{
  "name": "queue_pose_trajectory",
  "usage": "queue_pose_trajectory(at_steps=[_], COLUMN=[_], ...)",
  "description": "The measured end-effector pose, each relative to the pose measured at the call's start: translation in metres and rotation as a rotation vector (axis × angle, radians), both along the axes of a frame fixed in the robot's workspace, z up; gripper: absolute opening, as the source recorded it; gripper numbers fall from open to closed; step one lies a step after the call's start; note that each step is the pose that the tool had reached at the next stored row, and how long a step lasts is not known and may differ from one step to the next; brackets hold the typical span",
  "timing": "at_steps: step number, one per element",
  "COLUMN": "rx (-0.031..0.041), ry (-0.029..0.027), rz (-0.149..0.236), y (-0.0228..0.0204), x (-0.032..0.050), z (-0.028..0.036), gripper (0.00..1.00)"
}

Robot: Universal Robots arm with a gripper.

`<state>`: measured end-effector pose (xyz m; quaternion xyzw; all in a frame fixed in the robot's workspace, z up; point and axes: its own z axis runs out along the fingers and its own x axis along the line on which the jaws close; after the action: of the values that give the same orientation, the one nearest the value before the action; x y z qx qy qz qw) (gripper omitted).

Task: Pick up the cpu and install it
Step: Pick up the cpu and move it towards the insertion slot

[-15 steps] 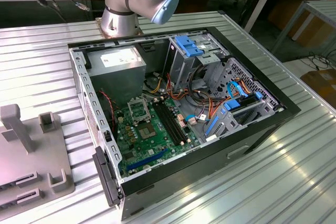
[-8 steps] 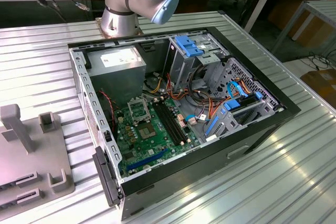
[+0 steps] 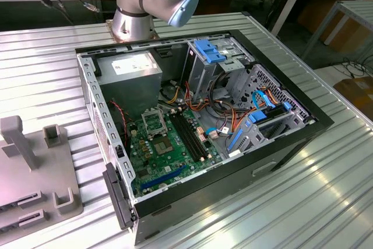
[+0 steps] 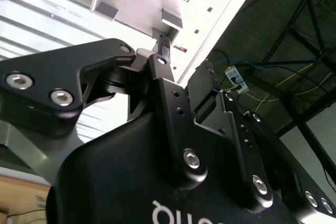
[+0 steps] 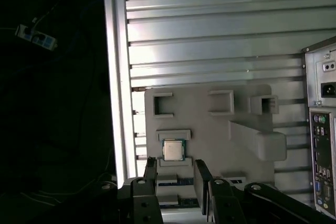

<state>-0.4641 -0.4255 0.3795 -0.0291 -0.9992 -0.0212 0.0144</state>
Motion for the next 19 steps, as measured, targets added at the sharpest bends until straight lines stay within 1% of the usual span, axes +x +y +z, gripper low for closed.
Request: queue_pose_trajectory(at_steps=[1,3,6,7,9,11,12,13,17,19], rx=[0.0,0.0,-0.0017,-0.0031,-0.0068,-0.0075,-0.0074,-0.0075,-0.0075,-0.0075], ry=[0.0009,0.0037,0.0091,0.01,0.0103,0.0102,0.0101,0.0102,0.0098,0.0094], rz=[0.012,0.02,0.024,0.024,0.024,0.024,0.024,0.024,0.024,0.024], y=[-0.0001,-0.0002,-0.0008,-0.0011,-0.0016,-0.0034,-0.0037,-0.0038,-0.0038,-0.0038], x=[-0.0007,-0.0019,-0.0038,-0.0043,-0.0051,-0.0051,-0.0052,-0.0051,-0.0051,-0.0051], z=[-0.0021,-0.0047,-0.008,-0.0091,-0.0116,-0.0183,-0.0225,-0.0255,-0.0334,-0.036], gripper=[0.42,0.42,0.42,0.42,0.42,0.42,0.42,0.42,0.42,0.42])
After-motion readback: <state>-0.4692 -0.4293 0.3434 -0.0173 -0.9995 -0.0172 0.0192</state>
